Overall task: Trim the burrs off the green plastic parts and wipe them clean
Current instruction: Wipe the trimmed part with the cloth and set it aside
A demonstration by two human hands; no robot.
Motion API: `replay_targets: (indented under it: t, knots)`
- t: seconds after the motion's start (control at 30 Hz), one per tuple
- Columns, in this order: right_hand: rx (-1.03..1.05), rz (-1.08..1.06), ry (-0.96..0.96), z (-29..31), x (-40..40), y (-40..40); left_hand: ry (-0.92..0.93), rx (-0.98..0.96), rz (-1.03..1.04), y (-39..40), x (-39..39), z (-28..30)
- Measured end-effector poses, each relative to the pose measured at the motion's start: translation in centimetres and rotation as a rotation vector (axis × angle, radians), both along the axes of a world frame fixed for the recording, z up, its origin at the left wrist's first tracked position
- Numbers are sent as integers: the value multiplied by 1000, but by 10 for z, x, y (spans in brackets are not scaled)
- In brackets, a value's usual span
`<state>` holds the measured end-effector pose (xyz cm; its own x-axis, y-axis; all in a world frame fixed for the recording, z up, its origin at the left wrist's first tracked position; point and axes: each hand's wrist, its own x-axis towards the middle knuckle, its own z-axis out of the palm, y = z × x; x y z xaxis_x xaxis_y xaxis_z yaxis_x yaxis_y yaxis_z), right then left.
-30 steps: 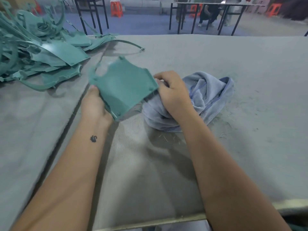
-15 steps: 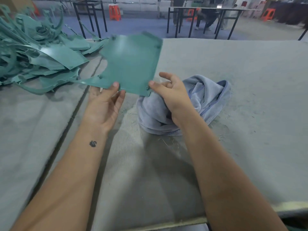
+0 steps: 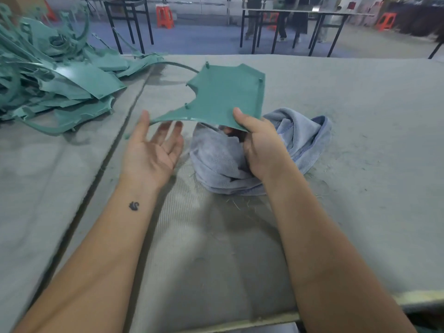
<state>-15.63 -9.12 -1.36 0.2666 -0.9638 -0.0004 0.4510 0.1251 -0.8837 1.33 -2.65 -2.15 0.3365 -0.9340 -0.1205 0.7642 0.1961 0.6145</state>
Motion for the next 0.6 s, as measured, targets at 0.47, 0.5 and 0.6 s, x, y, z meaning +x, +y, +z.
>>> replay_targets:
  t: [0.47, 0.5, 0.6]
  knots:
    - [122, -231, -207, 10, -32, 22, 185, -62, -86, 23, -18, 26]
    - [111, -247, -220, 13, -42, 28, 176, -74, -115, 25, -25, 34]
    - [61, -329, -293, 15, -83, 58, 60, -26, -197, 29, -64, 47]
